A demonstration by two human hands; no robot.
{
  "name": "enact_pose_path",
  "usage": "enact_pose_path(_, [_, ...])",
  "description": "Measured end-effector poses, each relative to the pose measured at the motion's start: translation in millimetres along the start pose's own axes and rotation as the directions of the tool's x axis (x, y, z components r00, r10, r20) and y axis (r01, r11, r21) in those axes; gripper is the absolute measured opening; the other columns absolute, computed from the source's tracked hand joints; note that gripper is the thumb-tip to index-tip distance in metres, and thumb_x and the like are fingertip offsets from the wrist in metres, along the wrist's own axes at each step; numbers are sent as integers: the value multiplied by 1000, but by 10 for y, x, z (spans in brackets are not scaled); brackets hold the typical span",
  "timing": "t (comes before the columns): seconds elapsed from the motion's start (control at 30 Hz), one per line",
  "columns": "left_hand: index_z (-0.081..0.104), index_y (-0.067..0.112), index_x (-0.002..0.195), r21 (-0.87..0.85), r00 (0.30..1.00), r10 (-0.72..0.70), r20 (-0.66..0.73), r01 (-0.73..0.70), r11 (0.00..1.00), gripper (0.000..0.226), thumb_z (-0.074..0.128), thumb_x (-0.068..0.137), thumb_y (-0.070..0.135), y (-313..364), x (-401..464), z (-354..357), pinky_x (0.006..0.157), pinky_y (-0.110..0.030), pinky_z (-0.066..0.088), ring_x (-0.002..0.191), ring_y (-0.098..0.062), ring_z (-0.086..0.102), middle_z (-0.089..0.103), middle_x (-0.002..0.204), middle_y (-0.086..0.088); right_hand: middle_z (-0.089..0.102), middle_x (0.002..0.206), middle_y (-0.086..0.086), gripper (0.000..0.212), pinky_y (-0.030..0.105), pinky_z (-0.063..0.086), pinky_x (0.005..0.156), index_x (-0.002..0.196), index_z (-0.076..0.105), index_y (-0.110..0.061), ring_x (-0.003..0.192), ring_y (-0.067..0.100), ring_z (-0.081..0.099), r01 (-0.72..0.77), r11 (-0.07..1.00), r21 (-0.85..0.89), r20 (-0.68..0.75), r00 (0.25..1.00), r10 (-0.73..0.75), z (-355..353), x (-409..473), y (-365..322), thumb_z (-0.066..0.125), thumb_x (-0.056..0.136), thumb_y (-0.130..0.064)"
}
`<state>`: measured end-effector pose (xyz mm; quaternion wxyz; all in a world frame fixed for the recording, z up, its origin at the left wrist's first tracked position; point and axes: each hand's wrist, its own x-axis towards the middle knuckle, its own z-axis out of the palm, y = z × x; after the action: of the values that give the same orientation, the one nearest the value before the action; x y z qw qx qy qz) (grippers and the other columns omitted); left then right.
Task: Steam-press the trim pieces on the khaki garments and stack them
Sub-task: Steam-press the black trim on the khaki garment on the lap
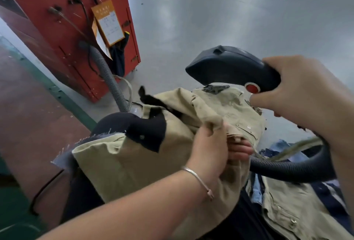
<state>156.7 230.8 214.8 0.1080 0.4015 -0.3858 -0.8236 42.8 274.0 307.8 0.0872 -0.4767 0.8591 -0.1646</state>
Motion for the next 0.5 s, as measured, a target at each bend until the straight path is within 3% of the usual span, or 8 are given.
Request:
enact_pose_path(0.07, [46, -3, 116, 195, 988, 70, 136, -96, 976, 28, 44, 101, 20, -49, 58, 114, 52, -18, 52, 70, -17, 63, 64, 96, -20, 60, 53, -9, 14, 28, 44, 46, 76, 59, -29, 51, 22, 60, 23, 1000, -4, -11, 1000, -23, 4, 44, -28, 68, 67, -34])
enact_pose_path(0.1, [39, 0, 131, 431, 968, 108, 226, -198, 880, 42, 50, 98, 22, -70, 72, 104, 65, -22, 55, 86, -18, 64, 63, 110, -14, 58, 50, -4, 13, 26, 41, 46, 75, 59, -29, 51, 22, 60, 35, 999, -13, -7, 999, -35, 21, 51, -37, 68, 67, -33])
enact_pose_path(0.17, [38, 14, 140, 816, 886, 244, 394, -459, 350, 51, 54, 94, 31, -29, 24, -62, 95, -34, 46, 116, -20, 51, 53, 129, -3, 56, 50, -4, 12, 24, 40, 47, 77, 60, -29, 52, 20, 61, 41, 998, -38, 13, 999, -41, 71, 49, -28, 69, 70, -32])
enact_pose_path(0.2, [41, 21, 138, 849, 810, 328, 486, -527, 44, 49, 52, 94, 37, 27, -56, -205, 102, -36, 38, 123, -18, 42, 48, 133, 1, 56, 50, -5, 12, 24, 39, 47, 78, 60, -30, 51, 19, 60, 38, 998, -44, 19, 999, -37, 99, 46, -7, 70, 71, -31])
enact_pose_path(0.23, [43, 26, 136, 828, 750, 354, 559, -530, -186, 49, 48, 93, 47, 78, -148, -370, 106, -39, 32, 126, -16, 34, 44, 136, 3, 55, 49, -6, 12, 24, 39, 47, 78, 60, -31, 51, 18, 60, 32, 998, -47, 21, 999, -31, 125, 43, 22, 70, 71, -32])
enact_pose_path(0.3, [36, 32, 138, 811, 775, 335, 535, -360, -462, 68, 30, 84, 73, 181, -347, -759, 112, -52, 18, 137, -18, 19, 33, 146, 2, 56, 50, -8, 14, 25, 41, 47, 76, 58, -32, 50, 17, 60, 15, 999, -51, 25, 1000, -14, 163, 39, 99, 70, 70, -32])
enact_pose_path(0.4, [-8, 34, 149, 851, 881, 448, 153, 113, -513, 112, 12, 57, 95, 302, -620, -1322, 114, -51, 18, 142, -28, 10, 10, 154, -5, 55, 49, -6, 15, 28, 46, 48, 77, 58, -32, 50, 18, 60, -2, 998, -58, 19, 1000, 3, 210, 27, 178, 72, 69, -30])
enact_pose_path(0.5, [-27, 39, 142, 919, 927, 374, -28, 171, -356, 121, 37, 54, 92, 260, -752, -1585, 96, -29, 42, 118, -14, 42, 40, 131, 7, 57, 51, -6, 15, 29, 49, 49, 79, 60, -33, 51, 19, 61, -7, 999, -40, 12, 1000, 8, 255, 19, 172, 72, 70, -31])
